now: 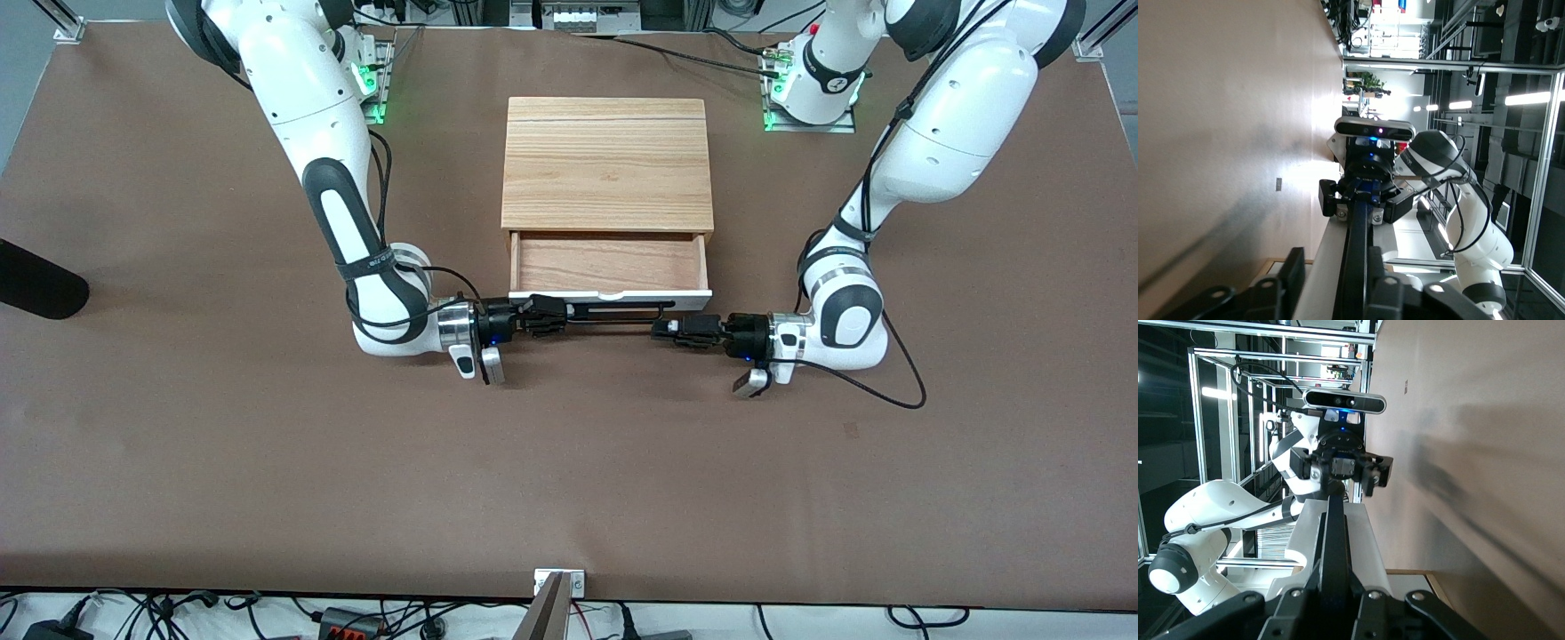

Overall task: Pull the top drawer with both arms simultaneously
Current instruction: 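Open both grippers and draw them back from the handle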

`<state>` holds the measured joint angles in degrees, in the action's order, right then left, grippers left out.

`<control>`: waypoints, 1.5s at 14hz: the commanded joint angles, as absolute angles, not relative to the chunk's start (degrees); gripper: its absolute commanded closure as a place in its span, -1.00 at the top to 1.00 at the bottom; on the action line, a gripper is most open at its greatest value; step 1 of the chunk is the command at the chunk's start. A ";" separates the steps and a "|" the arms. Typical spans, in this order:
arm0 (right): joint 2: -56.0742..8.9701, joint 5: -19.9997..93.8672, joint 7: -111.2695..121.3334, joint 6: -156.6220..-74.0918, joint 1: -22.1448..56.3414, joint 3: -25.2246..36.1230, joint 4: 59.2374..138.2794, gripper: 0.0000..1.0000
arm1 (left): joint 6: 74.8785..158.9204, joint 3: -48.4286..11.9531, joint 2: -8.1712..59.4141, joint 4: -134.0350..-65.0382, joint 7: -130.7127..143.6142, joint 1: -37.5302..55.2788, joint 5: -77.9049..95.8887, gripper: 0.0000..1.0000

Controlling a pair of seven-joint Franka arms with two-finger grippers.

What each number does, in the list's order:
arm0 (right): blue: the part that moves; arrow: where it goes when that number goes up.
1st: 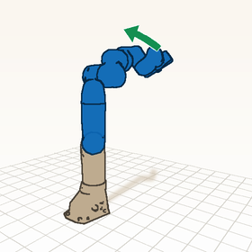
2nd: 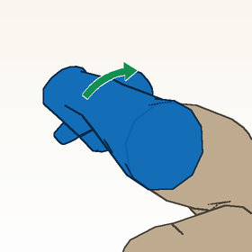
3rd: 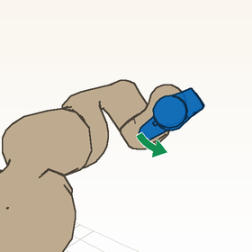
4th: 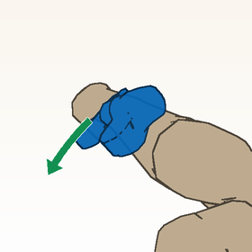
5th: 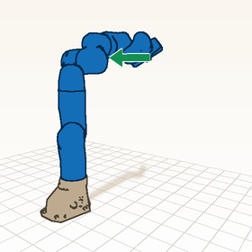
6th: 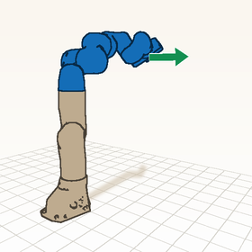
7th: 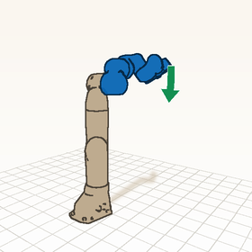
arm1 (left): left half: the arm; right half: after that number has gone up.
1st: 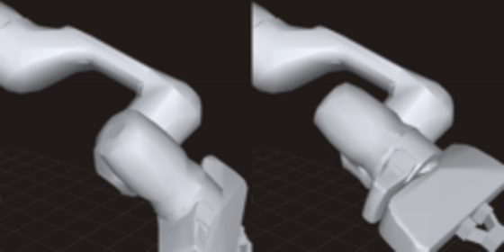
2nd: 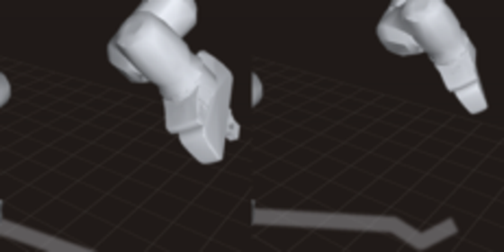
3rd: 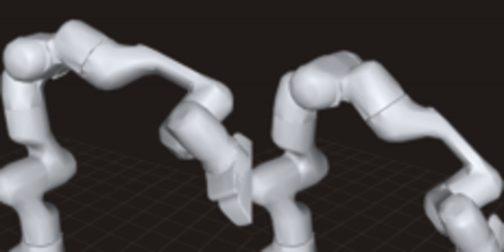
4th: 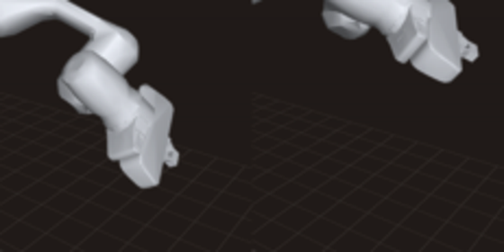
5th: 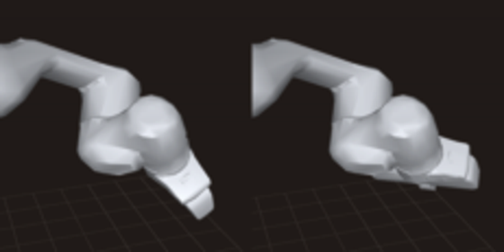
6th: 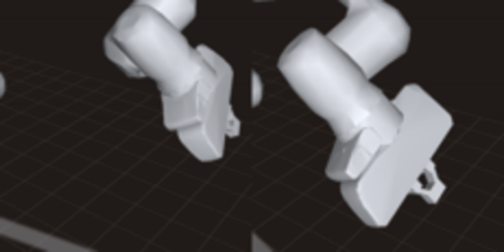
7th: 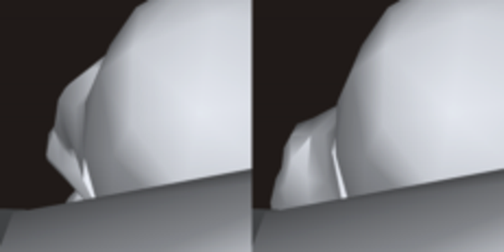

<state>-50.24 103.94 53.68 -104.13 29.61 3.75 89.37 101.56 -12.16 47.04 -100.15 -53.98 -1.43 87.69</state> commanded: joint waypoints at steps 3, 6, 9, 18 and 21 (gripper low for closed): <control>-50.63 101.87 51.33 -102.75 29.62 4.39 87.02 1.00 | 101.60 -12.04 46.67 -98.79 -51.95 -1.58 86.75 1.00; -50.19 99.07 47.30 -102.57 28.48 5.01 84.56 1.00 | 101.69 -11.95 44.39 -98.44 -47.13 -1.67 83.00 1.00; -49.92 92.58 38.79 -102.13 27.34 7.90 78.42 1.00 | 101.95 -10.90 40.79 -95.82 -38.87 -1.84 71.32 1.00; -47.99 72.17 22.42 -82.73 25.40 25.46 65.50 1.00 | 90.55 -10.99 38.50 -74.11 -23.20 -1.76 21.13 1.00; -47.99 68.91 21.27 -77.36 25.05 30.83 65.04 1.00 | 83.17 -9.15 35.00 -71.64 -23.20 -1.85 8.66 1.00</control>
